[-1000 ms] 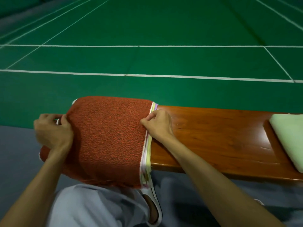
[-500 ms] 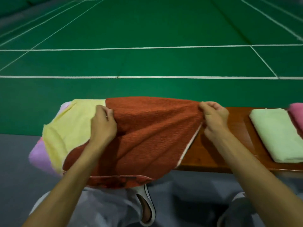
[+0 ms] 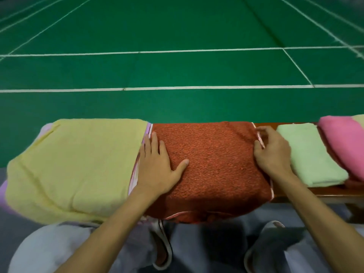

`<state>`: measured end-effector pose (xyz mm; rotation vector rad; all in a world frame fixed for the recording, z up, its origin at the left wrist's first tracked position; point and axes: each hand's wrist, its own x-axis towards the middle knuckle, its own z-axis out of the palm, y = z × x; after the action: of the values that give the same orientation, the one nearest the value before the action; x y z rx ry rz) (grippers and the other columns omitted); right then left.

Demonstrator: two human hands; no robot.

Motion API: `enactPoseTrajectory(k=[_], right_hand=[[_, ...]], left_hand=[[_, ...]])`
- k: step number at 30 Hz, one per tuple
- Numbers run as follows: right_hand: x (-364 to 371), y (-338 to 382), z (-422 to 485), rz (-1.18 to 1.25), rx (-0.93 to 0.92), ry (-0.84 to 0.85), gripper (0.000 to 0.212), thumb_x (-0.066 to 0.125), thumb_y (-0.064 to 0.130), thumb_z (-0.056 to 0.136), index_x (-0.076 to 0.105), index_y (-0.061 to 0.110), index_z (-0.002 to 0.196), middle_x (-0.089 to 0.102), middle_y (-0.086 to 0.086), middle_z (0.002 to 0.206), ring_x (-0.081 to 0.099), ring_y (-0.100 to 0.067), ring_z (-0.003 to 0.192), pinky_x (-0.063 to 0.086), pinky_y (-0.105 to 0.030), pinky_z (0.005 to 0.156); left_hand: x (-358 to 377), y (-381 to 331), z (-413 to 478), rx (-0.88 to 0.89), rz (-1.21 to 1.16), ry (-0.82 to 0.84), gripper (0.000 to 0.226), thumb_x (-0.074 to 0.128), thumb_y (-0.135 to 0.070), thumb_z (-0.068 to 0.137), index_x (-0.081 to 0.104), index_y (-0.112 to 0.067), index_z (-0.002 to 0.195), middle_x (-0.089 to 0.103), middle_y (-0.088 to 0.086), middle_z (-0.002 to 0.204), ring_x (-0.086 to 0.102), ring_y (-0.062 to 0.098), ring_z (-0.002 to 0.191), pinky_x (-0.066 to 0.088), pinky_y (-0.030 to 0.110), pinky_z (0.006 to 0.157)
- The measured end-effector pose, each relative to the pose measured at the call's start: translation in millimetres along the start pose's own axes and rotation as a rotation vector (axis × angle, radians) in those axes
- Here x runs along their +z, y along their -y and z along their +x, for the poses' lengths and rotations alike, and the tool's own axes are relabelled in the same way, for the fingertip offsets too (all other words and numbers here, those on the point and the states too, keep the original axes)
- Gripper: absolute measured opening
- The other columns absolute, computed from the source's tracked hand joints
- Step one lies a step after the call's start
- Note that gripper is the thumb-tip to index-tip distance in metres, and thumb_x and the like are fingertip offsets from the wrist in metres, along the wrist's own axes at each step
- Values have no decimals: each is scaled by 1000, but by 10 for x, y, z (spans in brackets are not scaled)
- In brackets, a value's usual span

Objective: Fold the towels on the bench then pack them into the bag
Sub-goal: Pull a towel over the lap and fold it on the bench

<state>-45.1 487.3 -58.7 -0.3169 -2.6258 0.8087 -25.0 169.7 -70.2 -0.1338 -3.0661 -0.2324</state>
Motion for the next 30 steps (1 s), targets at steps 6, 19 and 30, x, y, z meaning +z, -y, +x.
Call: enactPoseTrajectory(k=[6, 19, 30], right_hand=[[228, 168, -229, -416, -409, 361, 72, 33, 64, 98, 18, 34, 162, 8, -4, 171, 6, -33, 157, 16, -57, 124], [94, -257, -105, -509, -315, 464, 89, 3, 78, 92, 3, 27, 164, -4, 4, 171, -10, -23, 158, 3, -53, 126], [-162, 61, -138, -330, 130, 270, 39, 68, 40, 91, 59, 3, 100, 67, -23, 101, 63, -45, 99, 50, -46, 80]], left_hand=[[130, -100, 36, 186, -34, 36, 88, 14, -82, 92, 8, -32, 165, -4, 3, 173, -15, 27, 158, 3, 53, 127], [122, -155, -70, 99, -277, 59, 80, 25, -75, 96, 25, -30, 163, 8, -1, 172, -2, 20, 159, 2, 43, 129], [-236, 181, 66, -403, -344, 15, 28, 77, -37, 88, 58, -17, 88, 66, 9, 95, 64, 36, 96, 48, 39, 74]])
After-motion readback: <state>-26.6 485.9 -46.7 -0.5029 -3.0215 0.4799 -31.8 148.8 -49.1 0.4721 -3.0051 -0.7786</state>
